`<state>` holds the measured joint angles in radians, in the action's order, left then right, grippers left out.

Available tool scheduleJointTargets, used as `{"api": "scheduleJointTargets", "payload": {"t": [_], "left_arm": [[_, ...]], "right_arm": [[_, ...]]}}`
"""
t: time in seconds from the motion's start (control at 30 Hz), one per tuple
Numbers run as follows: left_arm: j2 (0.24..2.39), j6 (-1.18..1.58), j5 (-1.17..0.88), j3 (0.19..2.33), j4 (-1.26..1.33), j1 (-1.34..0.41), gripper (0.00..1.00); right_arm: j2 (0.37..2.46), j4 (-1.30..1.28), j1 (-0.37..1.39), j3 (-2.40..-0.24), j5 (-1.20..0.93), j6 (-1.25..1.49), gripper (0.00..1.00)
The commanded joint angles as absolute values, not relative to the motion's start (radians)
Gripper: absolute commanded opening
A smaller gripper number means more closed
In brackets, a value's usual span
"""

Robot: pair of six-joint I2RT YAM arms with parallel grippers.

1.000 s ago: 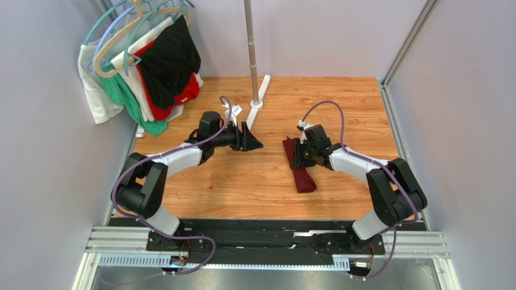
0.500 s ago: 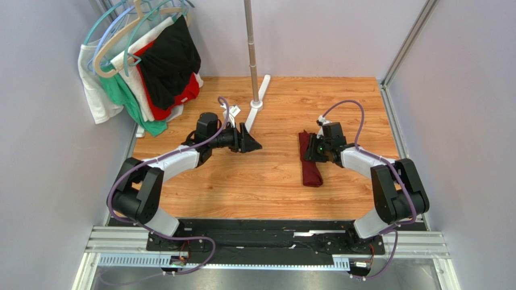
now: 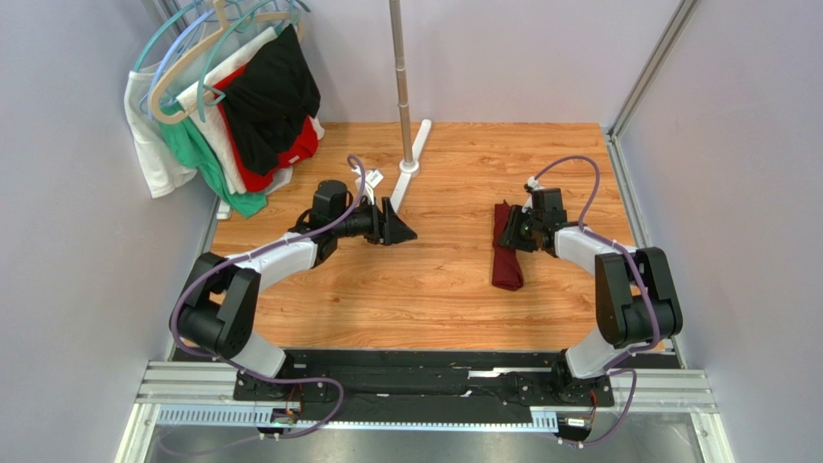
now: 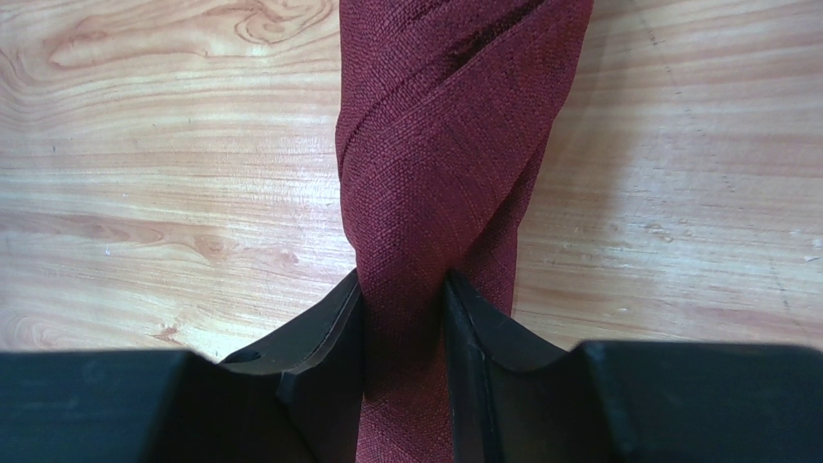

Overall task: Fold the napkin, place the utensils inside, and roll it up
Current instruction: Move the napkin to the center of the board.

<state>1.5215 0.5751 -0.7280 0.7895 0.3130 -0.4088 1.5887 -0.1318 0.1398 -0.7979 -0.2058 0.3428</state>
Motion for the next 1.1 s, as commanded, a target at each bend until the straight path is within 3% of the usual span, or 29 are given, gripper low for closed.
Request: {"api": "scheduleJointTargets", "payload": {"t": [0.0, 0.33, 0.73, 0.83, 0.93, 1.07], "left_arm": [[1.471, 0.54, -0.746, 0.779, 0.313, -0.396, 0.68], [1.485, 0.549, -0.759, 0.77, 0.341, -0.388, 0.68], [1.482, 0.551, -0.759, 0.77, 0.344, -0.385, 0.67], [1.482, 0.551, -0.761, 0.769, 0.342, -0.385, 0.67], [1.48, 0.551, -0.759, 0.767, 0.342, -0.385, 0.68], [1.479, 0.552, -0.759, 0.764, 0.344, -0.385, 0.68]], "right_arm": [[1.595, -0.216, 0.114, -0.873, -0.195, 0.318, 0.35], [1.644, -0.386, 0.057, -0.985, -0.213, 0.198, 0.36], [1.683, -0.368, 0.037, -0.97, -0.236, 0.17, 0.36], [1.667, -0.353, 0.049, -0.951, -0.227, 0.186, 0.4], [1.663, -0.362, 0.072, -0.954, -0.196, 0.184, 0.52], [1.666, -0.38, 0.103, -0.968, -0.164, 0.196, 0.61]]}}
